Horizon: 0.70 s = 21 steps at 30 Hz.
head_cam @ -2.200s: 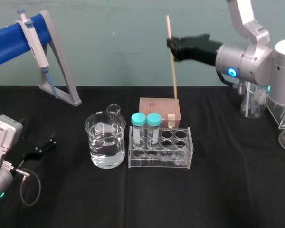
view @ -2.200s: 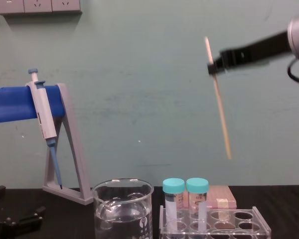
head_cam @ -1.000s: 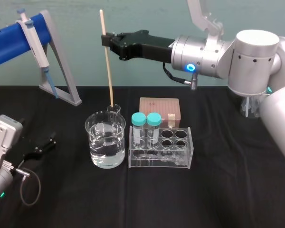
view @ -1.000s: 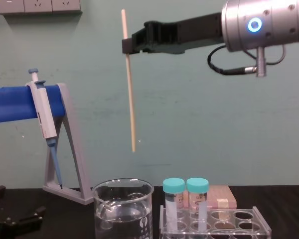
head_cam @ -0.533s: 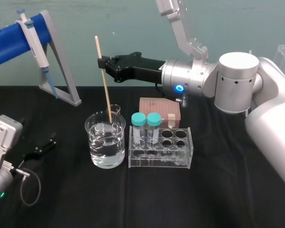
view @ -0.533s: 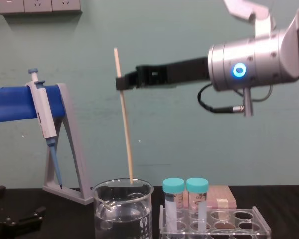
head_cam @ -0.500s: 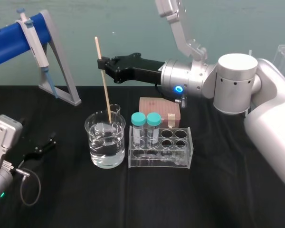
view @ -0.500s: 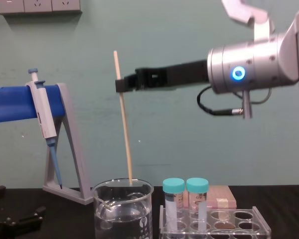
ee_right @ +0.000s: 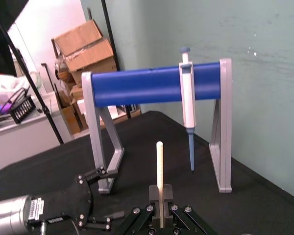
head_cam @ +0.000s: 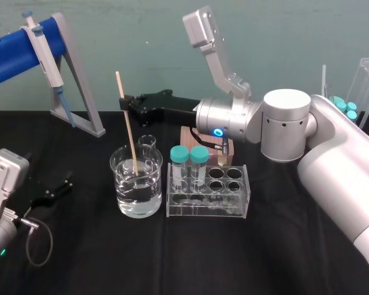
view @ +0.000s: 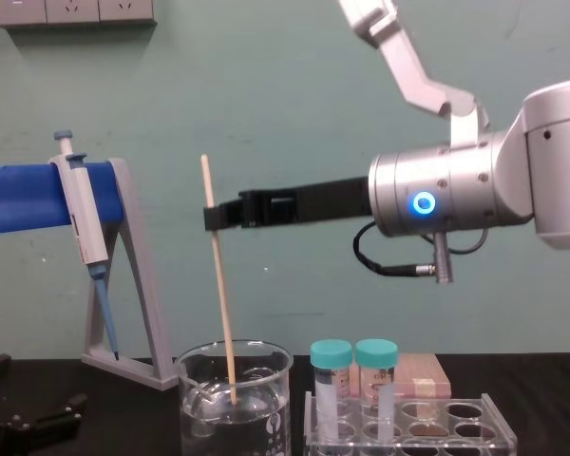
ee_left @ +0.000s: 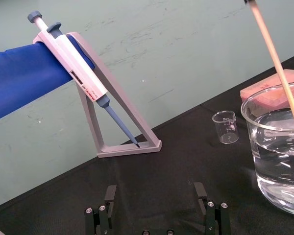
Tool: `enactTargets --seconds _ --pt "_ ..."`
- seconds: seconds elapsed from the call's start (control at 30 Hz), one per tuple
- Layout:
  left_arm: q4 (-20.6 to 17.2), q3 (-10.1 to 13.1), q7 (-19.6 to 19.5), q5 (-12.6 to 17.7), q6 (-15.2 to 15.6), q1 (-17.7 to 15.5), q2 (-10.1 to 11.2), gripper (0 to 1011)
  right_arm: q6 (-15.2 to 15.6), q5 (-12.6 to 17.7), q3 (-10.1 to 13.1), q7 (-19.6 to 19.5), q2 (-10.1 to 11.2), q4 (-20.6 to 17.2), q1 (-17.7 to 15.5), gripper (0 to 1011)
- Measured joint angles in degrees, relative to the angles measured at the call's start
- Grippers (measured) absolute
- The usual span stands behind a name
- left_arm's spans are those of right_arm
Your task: Hold the thermometer with one hand and immerse one end into the beaker, then reinsert it into the test tube rack.
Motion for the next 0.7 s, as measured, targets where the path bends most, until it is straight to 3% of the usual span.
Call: enactTargets --seconds 0.23,0.7 --pt "0.0 0.0 0.0 0.0 0.0 0.0 0.0 1004 -1.6 -0.6 -2.2 -0.1 0.0 2.3 0.6 41" --pt "0.0 0.0 0.0 0.0 0.0 0.0 0.0 1004 -2.6 0.0 -3.2 -0.2 -0.5 4.7 0.1 41"
